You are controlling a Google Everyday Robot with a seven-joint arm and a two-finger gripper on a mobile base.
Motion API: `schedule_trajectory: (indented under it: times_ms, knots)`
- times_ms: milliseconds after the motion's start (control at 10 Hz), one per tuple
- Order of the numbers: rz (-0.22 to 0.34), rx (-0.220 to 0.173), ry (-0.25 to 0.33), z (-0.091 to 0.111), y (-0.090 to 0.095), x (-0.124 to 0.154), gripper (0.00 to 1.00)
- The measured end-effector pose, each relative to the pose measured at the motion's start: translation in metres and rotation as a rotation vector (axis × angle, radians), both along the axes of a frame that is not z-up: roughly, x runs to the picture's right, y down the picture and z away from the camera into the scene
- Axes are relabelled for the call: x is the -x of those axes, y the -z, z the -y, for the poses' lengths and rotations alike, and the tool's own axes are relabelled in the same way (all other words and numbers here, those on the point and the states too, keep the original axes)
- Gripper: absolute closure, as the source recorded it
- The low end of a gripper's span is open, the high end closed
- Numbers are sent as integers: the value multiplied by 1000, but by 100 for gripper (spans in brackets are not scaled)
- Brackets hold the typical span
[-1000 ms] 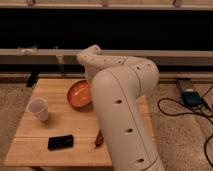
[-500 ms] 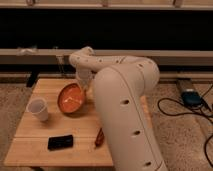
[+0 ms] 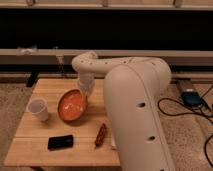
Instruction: Drag the ceramic bowl in a circle
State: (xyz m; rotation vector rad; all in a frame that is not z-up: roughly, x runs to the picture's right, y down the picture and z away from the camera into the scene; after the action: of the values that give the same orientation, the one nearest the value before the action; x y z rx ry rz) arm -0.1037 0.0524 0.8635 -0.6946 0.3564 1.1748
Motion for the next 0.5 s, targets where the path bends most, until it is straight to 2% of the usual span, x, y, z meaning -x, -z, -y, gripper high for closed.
schedule_trajectory:
  times_ms: [200, 500]
  knots:
    - [-44, 32, -9, -13, 8, -27, 100]
    - [-86, 37, -17, 3, 37, -45, 100]
